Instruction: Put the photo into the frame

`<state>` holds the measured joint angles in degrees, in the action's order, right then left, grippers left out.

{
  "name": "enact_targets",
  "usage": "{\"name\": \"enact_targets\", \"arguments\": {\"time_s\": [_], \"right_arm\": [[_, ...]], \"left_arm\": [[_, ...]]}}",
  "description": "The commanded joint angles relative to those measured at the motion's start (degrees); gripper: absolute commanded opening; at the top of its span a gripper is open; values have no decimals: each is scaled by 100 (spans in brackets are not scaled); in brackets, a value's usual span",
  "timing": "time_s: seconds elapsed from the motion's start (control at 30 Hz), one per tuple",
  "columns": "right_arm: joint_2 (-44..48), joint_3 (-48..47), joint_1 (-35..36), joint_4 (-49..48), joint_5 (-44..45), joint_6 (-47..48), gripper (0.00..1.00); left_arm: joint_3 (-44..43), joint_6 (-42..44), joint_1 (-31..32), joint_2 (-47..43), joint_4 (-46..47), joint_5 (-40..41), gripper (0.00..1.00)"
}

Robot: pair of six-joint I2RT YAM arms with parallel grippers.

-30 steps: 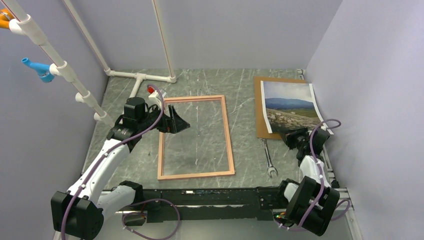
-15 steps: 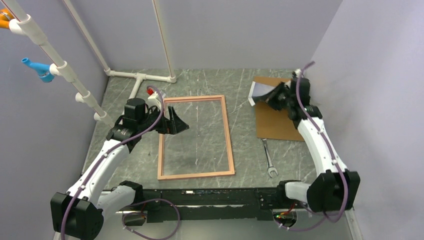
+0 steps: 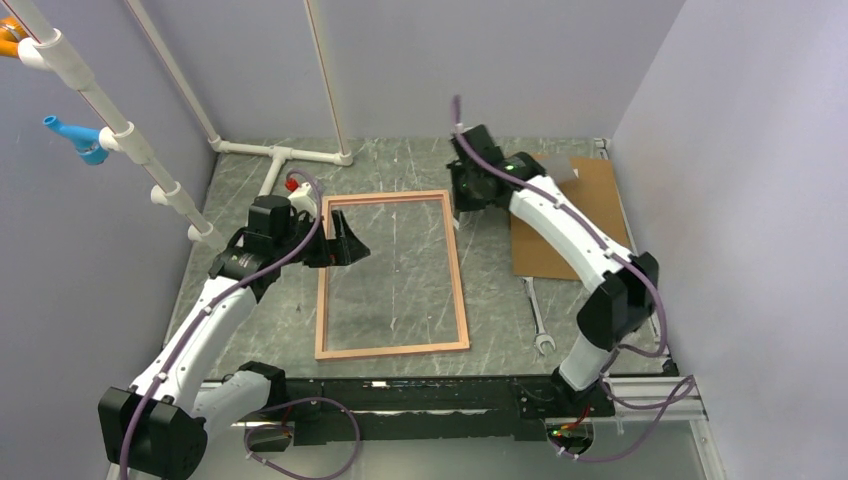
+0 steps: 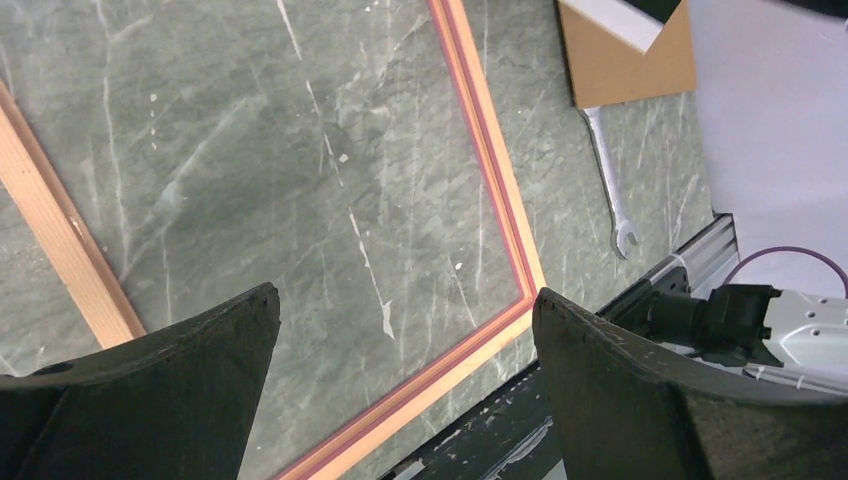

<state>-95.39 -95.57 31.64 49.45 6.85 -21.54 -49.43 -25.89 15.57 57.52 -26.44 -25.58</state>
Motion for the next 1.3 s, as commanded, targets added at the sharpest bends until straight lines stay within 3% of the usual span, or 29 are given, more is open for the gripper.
{"name": "enact_targets", "arguments": {"time_s": [0.0,0.13,0.27,0.53,0.97,1.27], "right_arm": [[-394,-451,632,969,1035,857,0],[-640,-568,1152,1109,1279,1256,0],[-711,-675,1606,1082,575,1719,0],[-1243,-918,2438,1556,65,2178,0],[-1209,-464,2959,1703,-519,2553,2],[-1048,-109,3125,1781,-358,2348,4]], "left_arm": [[-241,-193,8,-7,-104,223,99],[-268,-226,-2,-82,-249,529,99],[-241,-341,-167,-196,-403,850,100],[176,-655,-858,-439,-347,582,99],[633,-817,-1958,-803,-256,54,100],[841,-856,-2180,-790,-49,-237,99]]}}
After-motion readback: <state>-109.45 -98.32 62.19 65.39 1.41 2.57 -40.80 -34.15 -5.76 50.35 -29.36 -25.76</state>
